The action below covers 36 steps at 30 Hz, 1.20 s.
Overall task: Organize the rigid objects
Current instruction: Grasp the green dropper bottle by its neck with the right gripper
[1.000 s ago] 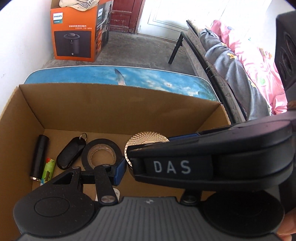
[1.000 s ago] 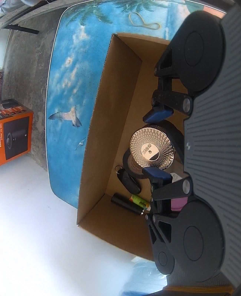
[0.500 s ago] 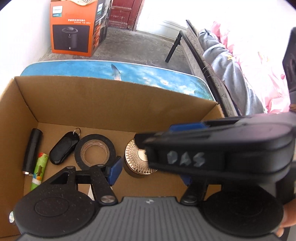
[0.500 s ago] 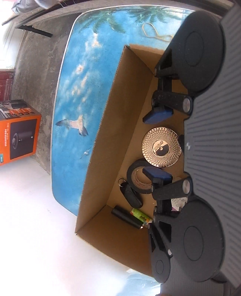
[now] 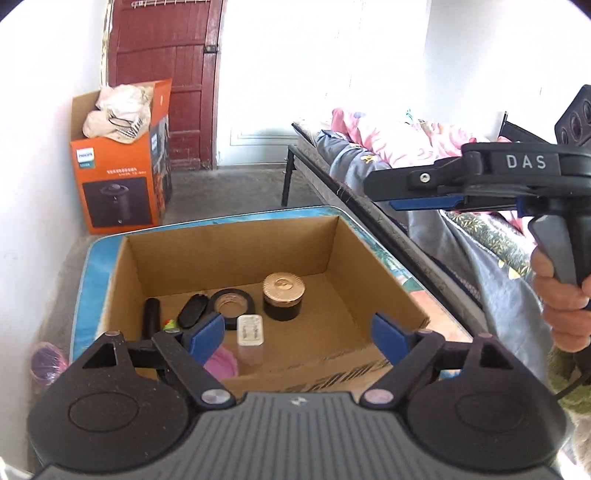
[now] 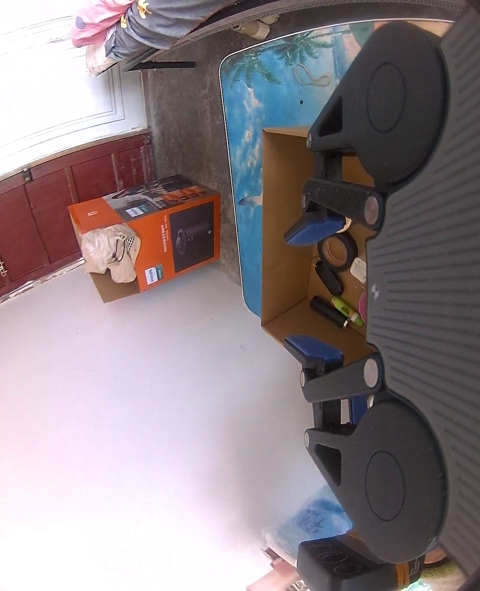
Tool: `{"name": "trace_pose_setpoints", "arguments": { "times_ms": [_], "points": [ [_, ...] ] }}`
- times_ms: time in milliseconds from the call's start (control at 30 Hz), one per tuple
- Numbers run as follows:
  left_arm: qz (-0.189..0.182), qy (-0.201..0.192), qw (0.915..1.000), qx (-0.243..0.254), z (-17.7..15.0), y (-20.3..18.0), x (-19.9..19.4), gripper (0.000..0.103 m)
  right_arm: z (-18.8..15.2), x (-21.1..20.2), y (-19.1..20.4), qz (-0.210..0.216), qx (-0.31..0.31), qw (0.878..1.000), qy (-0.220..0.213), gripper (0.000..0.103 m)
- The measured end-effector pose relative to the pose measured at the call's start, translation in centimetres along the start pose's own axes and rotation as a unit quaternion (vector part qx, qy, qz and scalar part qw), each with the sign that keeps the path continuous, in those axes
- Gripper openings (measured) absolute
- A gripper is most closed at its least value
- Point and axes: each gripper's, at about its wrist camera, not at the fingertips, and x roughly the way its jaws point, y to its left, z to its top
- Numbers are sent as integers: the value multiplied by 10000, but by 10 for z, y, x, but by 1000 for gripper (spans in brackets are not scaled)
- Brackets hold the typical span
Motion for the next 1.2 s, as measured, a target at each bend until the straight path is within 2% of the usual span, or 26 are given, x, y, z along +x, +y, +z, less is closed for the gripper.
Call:
{"name": "trace_pose_setpoints", "arguments": {
  "times_ms": [100, 233, 400, 467, 567, 633, 733, 900, 1033, 1200],
  "points": [
    [245, -7, 9997, 99, -28, 6, -13, 88, -34, -1, 21, 90, -65, 9999, -23, 69],
    [479, 50, 9988, 12, -58, 11, -10, 87, -67, 23, 49, 232, -92, 9993, 262, 70],
    [744, 70, 9969, 239, -87, 11, -5, 85, -94, 60, 85, 179, -308, 9971, 675, 70],
    [783, 101, 9966, 234, -97, 14, -1, 82, -100, 72, 95, 202, -418, 9957, 807, 69],
    [882, 177, 9958, 146, -111, 23, 6, 72, -107, 89, 108, 183, -593, 9929, 1018, 66],
    [893, 235, 9957, 41, -117, 28, 12, 60, -106, 102, 113, 158, -691, 9908, 1152, 59],
    [940, 314, 9951, -47, -127, 36, 20, 52, -107, 115, 115, 170, -814, 9880, 1300, 51],
    [964, 383, 9945, 134, -136, 34, 34, 43, -110, 133, 113, 237, -811, 9855, 1471, 34],
    [981, 396, 9944, 89, -139, 34, 40, 42, -112, 142, 109, 223, -699, 9856, 1526, 18],
    [868, 347, 9955, 142, -139, 33, 44, 42, -111, 141, 107, 174, -734, 9848, 1563, 14]
  ]
}}
